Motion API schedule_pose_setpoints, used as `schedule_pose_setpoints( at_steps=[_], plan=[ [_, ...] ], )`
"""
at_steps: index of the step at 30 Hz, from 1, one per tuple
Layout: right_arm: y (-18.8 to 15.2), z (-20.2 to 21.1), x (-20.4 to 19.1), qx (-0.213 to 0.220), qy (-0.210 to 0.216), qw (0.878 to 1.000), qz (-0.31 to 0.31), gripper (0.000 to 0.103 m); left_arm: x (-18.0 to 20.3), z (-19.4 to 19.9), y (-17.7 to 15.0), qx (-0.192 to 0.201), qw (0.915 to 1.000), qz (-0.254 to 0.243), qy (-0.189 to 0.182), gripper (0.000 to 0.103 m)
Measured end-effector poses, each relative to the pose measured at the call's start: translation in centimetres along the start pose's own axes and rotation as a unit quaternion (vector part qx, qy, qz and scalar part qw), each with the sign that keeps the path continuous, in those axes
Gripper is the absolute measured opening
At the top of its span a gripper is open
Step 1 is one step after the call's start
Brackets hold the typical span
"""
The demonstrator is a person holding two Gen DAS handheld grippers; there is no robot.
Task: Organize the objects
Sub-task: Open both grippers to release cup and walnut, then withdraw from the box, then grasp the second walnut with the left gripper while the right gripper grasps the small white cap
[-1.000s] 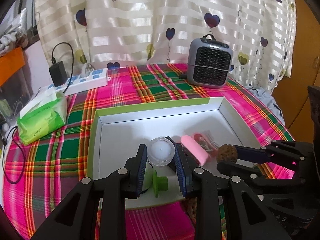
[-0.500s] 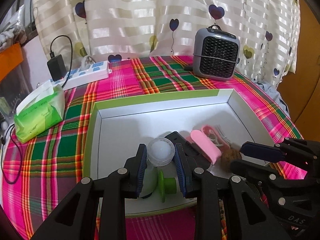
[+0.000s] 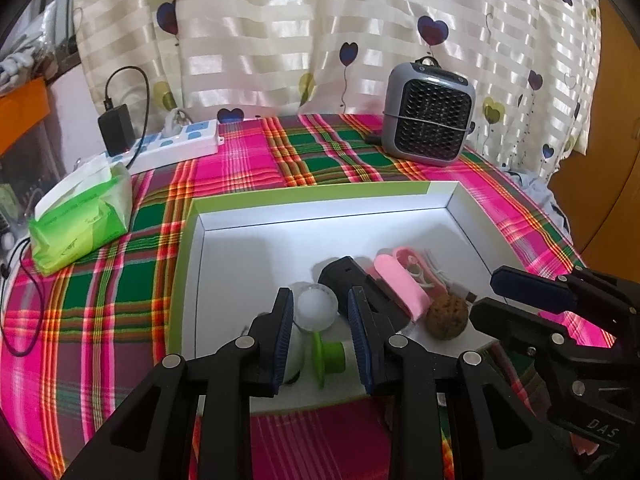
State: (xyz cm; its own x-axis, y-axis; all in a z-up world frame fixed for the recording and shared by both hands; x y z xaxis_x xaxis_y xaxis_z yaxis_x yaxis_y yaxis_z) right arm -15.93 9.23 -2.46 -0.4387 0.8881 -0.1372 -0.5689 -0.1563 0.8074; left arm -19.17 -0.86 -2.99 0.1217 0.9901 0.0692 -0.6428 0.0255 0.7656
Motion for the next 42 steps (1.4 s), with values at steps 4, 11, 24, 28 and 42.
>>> schedule_pose_setpoints(
  at_steps=[4, 11, 24, 28, 42],
  plan=[
    [-0.2, 0.5, -0.3, 0.003, 0.002, 1.0, 0.001, 0.032, 0.5, 1.3, -0.1, 0.008, 1.0, 0.002, -0.004, 0.026],
    [-0.3, 1.3, -1.4, 0.007, 0.002, 1.0, 0.009, 0.032, 1.0, 3.6, -0.8, 0.017, 0.9998, 0.007, -0.001, 0.026],
    [-1.7, 2.6, -2.7, 0.005, 0.001, 1.0, 0.004, 0.032, 1.9, 6.4, -2.8, 0.022, 0.9997, 0.005, -0.005, 0.026],
    [-2.0, 2.7, -3.0, 0.003, -0.002, 1.0, 0.003, 0.032, 2.1, 6.6, -3.2, 0.021, 0.9997, 0.005, -0.008, 0.026],
    [-3.0, 3.0, -3.3, -0.006, -0.019, 1.0, 0.003, 0.036, 2.6, 6.6, -4.1, 0.017, 0.9998, -0.001, -0.013, 0.026]
  ],
)
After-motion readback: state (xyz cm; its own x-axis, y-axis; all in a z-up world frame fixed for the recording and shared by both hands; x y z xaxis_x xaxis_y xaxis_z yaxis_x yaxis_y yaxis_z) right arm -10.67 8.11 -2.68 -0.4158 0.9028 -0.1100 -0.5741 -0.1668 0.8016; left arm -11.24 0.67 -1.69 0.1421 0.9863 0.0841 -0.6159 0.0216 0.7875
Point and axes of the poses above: each gripper's, at about its wrist camera, not at the fingertips, and z roughly against the way its jaws point, x to its right, y to its top, the point moved 8 cm from there along -z, roughly the way its jaws point, and after that the axes turned 5 degrees about x, right-handed, at the moved point
